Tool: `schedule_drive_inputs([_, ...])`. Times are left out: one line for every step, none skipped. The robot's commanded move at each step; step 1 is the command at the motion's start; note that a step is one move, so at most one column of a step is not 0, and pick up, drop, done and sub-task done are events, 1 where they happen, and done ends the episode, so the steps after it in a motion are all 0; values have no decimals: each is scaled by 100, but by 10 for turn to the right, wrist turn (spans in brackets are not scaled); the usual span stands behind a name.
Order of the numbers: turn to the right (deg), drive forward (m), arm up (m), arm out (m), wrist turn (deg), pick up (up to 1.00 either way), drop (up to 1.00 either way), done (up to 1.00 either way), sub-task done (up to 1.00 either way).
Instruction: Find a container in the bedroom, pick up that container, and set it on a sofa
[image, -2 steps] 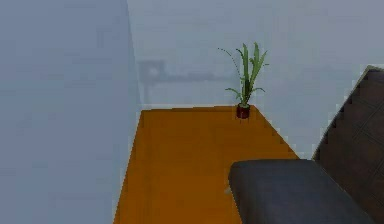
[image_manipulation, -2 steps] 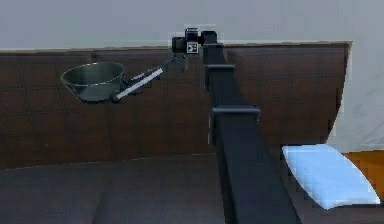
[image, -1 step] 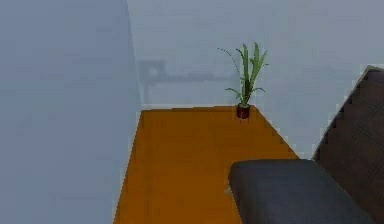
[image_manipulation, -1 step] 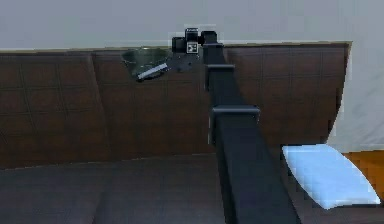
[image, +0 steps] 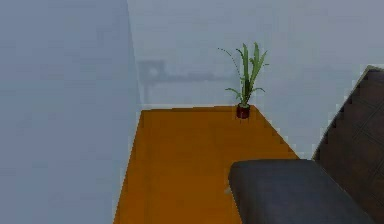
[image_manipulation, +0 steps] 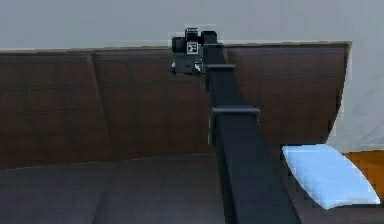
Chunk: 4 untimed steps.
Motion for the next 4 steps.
schedule_drive_inputs([0,0,-40,0,0,0,0,0,0])
schedule_drive_inputs([0,0,-32,0,0,0,0,0,0])
schedule_drive_inputs([0,0,0,0,0,0,100,0,0])
schedule_drive_inputs([0,0,10,0,0,0,0,0,0])
